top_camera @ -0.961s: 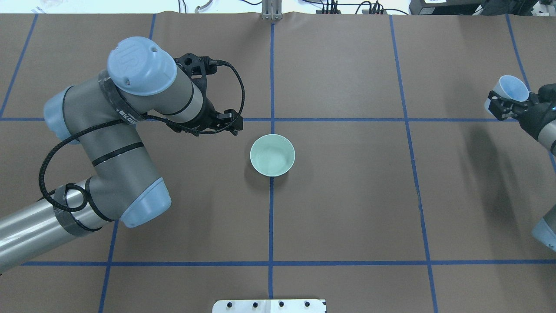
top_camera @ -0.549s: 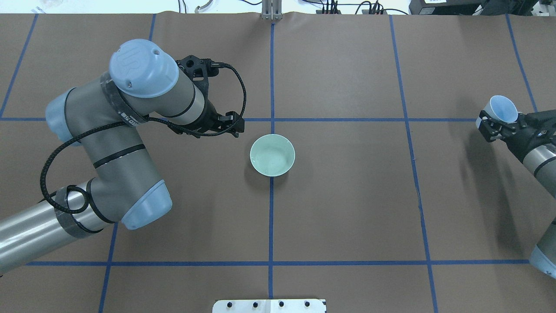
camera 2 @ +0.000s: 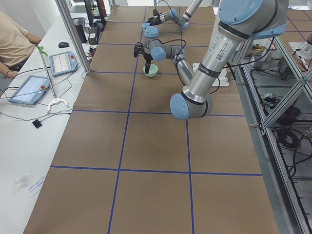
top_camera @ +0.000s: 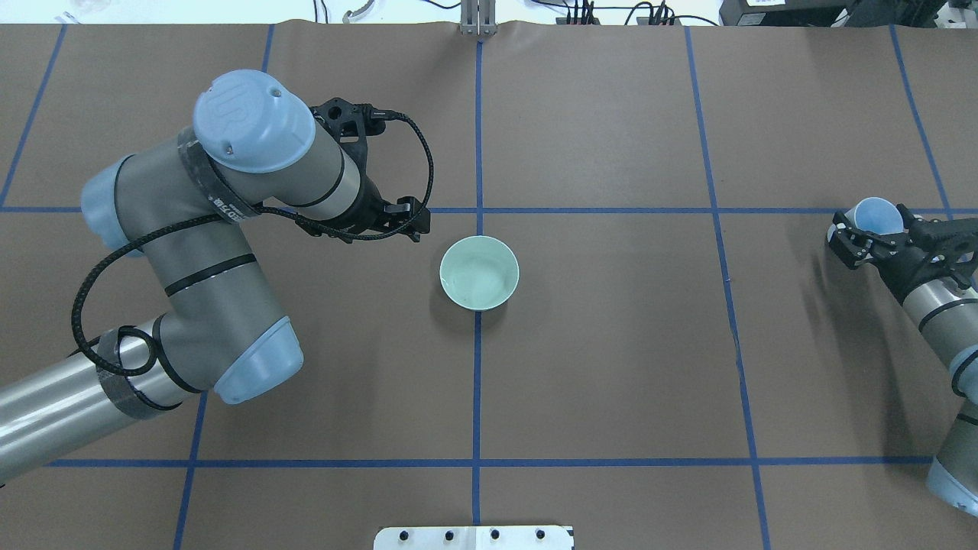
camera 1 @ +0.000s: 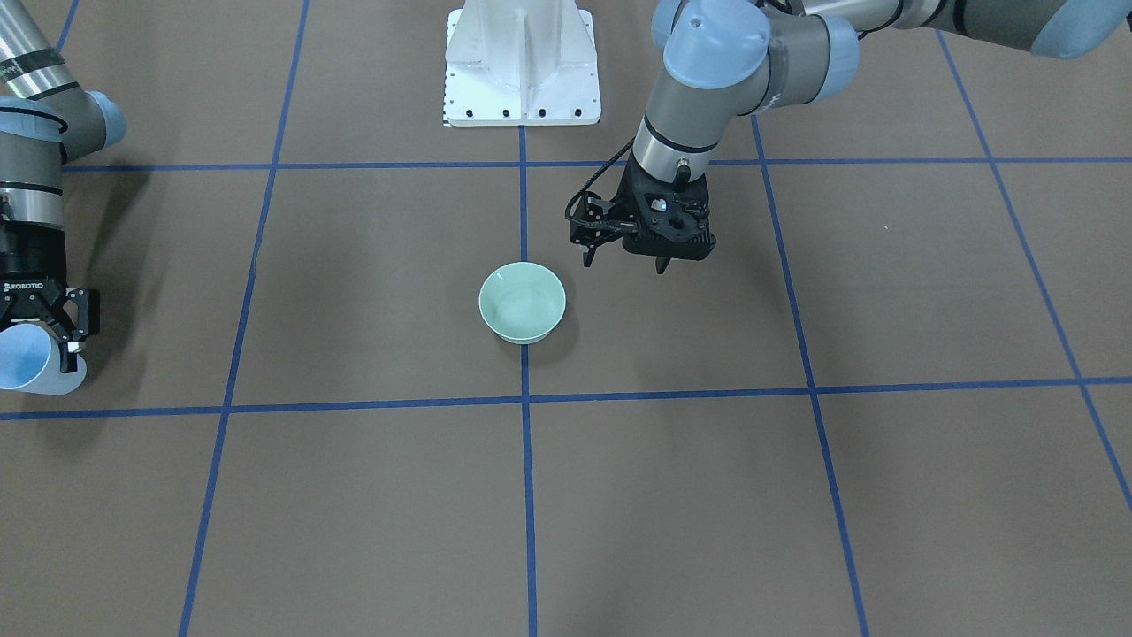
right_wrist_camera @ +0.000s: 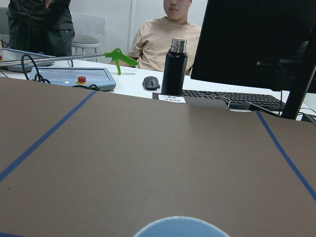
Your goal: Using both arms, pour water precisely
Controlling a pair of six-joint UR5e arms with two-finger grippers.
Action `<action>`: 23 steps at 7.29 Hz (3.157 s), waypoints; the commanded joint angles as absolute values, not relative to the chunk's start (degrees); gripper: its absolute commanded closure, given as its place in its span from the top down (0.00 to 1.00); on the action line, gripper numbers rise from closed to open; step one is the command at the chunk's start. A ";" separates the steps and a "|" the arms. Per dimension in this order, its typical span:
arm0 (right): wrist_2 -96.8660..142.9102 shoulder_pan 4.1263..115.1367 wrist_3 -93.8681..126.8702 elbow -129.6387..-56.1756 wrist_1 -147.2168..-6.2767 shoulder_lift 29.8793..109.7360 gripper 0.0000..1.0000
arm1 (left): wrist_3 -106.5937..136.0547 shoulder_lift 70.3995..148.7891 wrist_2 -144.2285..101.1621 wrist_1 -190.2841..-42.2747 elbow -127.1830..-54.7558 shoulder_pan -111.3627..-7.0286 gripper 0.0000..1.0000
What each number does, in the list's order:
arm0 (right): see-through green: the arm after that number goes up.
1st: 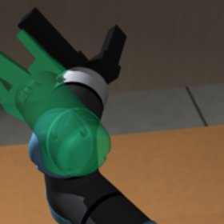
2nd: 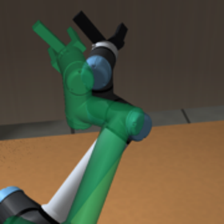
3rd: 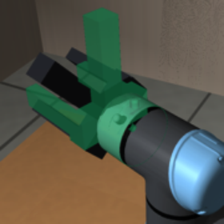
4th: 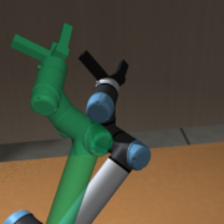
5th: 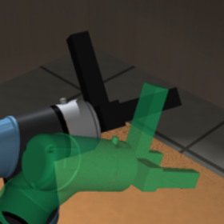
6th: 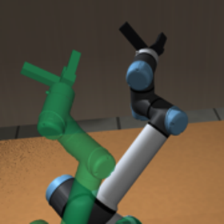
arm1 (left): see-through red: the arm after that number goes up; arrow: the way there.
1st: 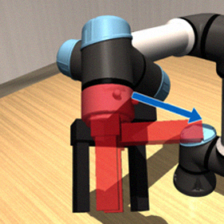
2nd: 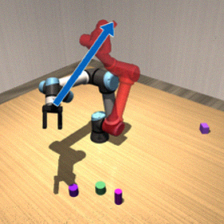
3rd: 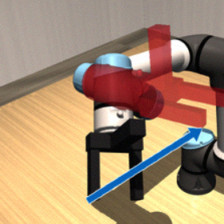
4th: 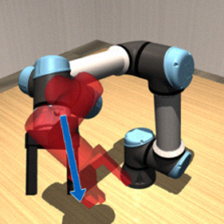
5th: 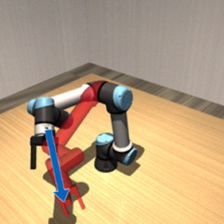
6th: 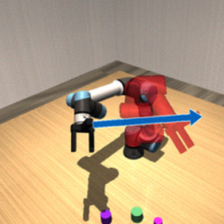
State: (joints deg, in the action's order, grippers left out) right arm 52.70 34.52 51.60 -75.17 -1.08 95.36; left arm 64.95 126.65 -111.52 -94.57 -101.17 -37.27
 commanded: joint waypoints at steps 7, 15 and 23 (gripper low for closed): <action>84.12 53.92 50.63 -77.52 -4.11 94.57 0.99 | 72.83 126.74 -106.37 -94.48 -101.08 -33.59 1.00; 134.36 88.39 7.36 -83.94 -69.50 81.07 0.99 | 82.18 131.66 -101.51 -95.27 -94.31 -28.21 0.90; 134.74 92.81 -7.21 -84.11 -83.15 85.07 0.99 | 82.18 133.77 -101.51 -102.13 -85.17 -29.62 0.56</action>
